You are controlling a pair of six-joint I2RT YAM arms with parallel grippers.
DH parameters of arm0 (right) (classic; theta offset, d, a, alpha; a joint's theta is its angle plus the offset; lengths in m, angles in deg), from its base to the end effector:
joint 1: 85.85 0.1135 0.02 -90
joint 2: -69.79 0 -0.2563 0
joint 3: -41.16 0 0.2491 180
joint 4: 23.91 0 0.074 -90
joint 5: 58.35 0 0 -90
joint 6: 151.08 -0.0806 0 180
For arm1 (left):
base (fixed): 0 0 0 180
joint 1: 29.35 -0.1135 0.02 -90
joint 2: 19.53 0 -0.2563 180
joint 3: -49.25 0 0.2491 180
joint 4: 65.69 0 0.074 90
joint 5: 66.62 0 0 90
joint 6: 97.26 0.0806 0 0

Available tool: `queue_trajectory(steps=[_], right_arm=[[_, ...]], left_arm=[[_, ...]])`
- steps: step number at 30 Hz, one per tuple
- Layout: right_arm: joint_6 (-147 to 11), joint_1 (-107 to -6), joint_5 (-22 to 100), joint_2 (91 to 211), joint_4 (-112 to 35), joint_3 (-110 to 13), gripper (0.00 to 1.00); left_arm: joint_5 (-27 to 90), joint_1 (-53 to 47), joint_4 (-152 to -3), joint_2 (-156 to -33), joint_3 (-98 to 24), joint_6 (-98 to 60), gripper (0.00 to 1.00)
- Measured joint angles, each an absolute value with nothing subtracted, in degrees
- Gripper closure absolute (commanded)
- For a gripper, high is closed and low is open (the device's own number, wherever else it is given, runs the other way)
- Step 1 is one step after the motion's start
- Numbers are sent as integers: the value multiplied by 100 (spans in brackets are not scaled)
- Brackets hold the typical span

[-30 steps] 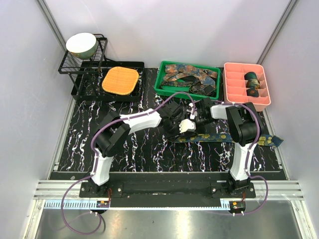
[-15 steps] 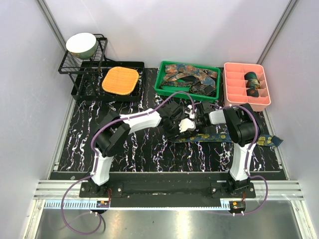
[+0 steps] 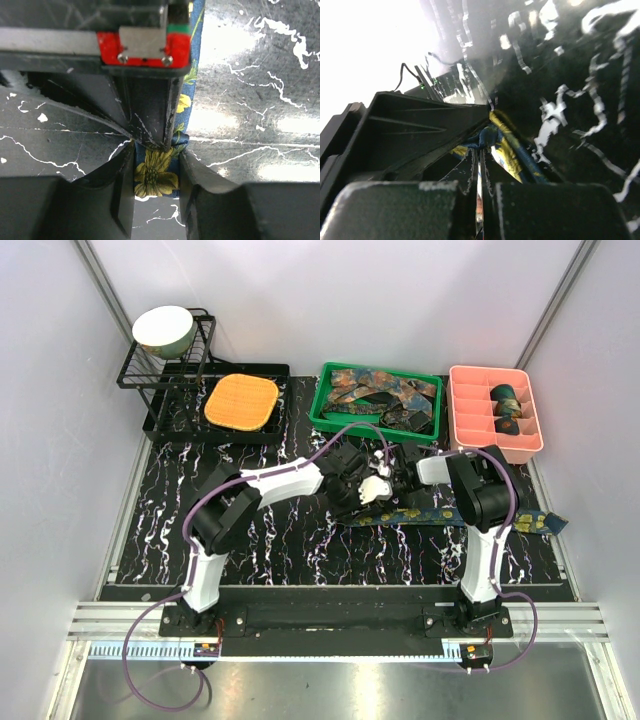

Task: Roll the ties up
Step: Roll the tie at the center of the board.

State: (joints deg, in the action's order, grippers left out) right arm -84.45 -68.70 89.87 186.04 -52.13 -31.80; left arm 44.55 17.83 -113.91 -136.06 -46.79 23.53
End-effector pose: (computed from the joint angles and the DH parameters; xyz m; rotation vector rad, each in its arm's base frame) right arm 0.3158 0.1691 0.0621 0.0961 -2.6602 -1.5342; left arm 0.2655 -0.3293 0.1166 1.8178 2.0914 -0.5864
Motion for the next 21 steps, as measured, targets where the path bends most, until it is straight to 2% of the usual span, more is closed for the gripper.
queue_trajectory(steps=[2,3,5,6,9,10,15,21], right_arm=[[-8373,-6859,8939,18728,-5460,-3348,100],[-8334,-6859,8902,18787,-5591,-3427,100],[-8220,-6859,8781,18873,-5803,-3565,100],[-8157,-6859,8711,18899,-5908,-3643,100],[-8030,-6846,8567,18956,-6198,-3818,100],[-7991,-6838,8513,18969,-6316,-3881,100],[-7840,-6827,8349,19008,-6657,-4050,100],[-7755,-6824,8255,19034,-6856,-4144,100]], left_arm=[[4499,1735,-11299,-13606,-4646,2250,52],[4556,1693,-11238,-13604,-4614,2207,44],[4847,1549,-10901,-13490,-4364,2091,39],[5015,1437,-10523,-13346,-4067,1990,36],[5502,1105,-9447,-12951,-3202,1813,18],[5686,961,-8862,-12769,-2758,1660,16],[6210,539,-6602,-12350,-1278,1164,17],[6442,657,-4689,-12662,-741,600,18]])
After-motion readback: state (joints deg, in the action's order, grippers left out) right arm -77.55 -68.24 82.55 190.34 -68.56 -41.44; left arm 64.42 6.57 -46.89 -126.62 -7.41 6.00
